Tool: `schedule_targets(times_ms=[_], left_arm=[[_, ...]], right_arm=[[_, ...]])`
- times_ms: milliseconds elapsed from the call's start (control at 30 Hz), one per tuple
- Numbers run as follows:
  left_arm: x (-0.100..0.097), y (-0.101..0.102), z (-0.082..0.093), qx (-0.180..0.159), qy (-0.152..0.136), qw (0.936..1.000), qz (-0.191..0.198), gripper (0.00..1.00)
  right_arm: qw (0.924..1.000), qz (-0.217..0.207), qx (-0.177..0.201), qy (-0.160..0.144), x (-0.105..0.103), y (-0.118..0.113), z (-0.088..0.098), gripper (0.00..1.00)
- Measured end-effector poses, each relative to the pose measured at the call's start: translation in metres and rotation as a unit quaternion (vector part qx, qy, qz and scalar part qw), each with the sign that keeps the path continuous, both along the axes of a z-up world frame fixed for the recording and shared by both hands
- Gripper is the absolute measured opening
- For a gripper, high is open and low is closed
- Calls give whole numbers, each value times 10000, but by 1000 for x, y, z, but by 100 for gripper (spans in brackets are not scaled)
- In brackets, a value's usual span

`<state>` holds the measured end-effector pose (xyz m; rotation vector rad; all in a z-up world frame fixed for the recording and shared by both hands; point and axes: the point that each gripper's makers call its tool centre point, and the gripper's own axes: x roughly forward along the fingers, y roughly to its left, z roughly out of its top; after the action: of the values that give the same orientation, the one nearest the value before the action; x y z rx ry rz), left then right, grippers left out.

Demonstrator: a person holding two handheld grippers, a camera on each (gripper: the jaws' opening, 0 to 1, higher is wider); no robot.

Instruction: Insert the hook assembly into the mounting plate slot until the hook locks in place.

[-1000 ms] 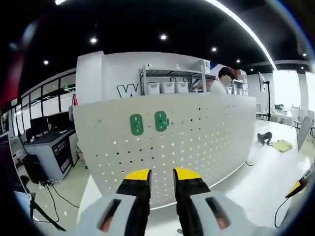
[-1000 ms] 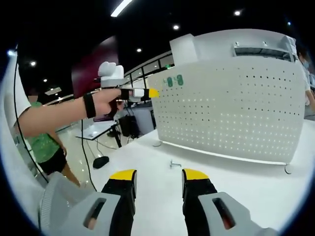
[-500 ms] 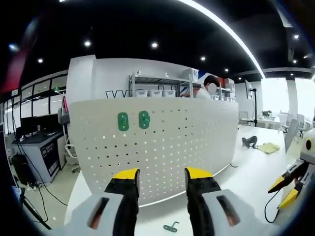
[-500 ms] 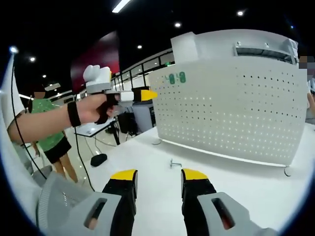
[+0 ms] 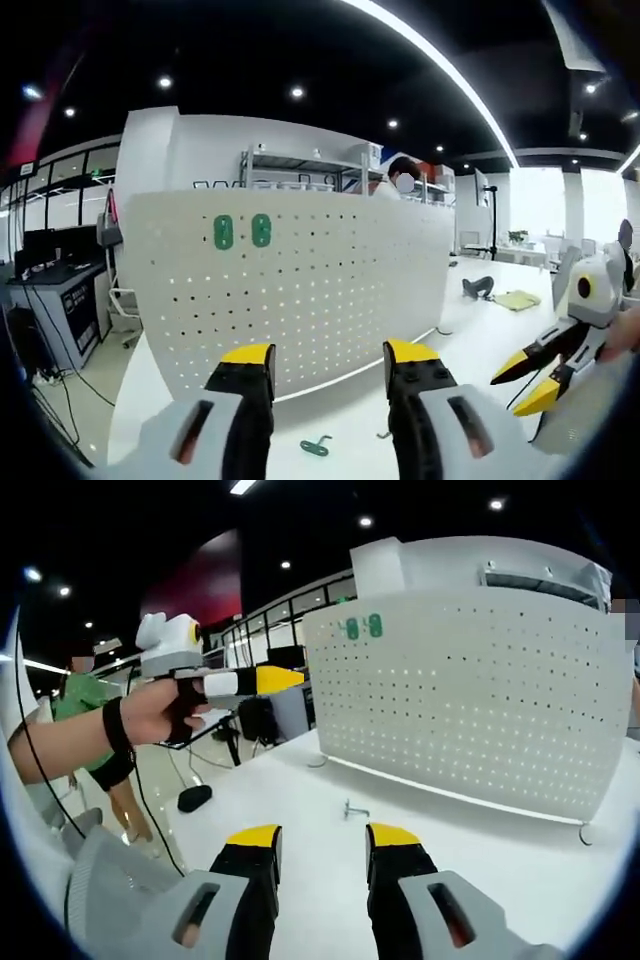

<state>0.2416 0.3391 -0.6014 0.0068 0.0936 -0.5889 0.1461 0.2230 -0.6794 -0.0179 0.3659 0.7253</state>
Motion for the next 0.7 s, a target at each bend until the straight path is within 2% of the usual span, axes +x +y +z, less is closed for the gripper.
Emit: schedule_targets(times_ms=[133,233,300,400,533,700], left_arm=[[-8,-8,-8,95,23,9997,-239,53],[-14,-8,-11,105,-61,9995,-280,52],[-16,-7,-15,68,29,9995,-304,54],[-20,-7,-24,196,88,9992,-350,55],[-26,-6,-30,238,45,9990,-369,61],[-34,-8,-37,184,130,9989,-420,65]], right_arm=[[10000,-5,-81,54,5,1,-4,33],[9999,-17,-115,67,9,2,-5,33],[9999,-3,-161,56,11,3,-7,33],[9997,26,-209,109,13,4,-10,33],[9997,-9,-215,117,18,6,-12,33],[9994,38,-293,201,25,9,-21,33]])
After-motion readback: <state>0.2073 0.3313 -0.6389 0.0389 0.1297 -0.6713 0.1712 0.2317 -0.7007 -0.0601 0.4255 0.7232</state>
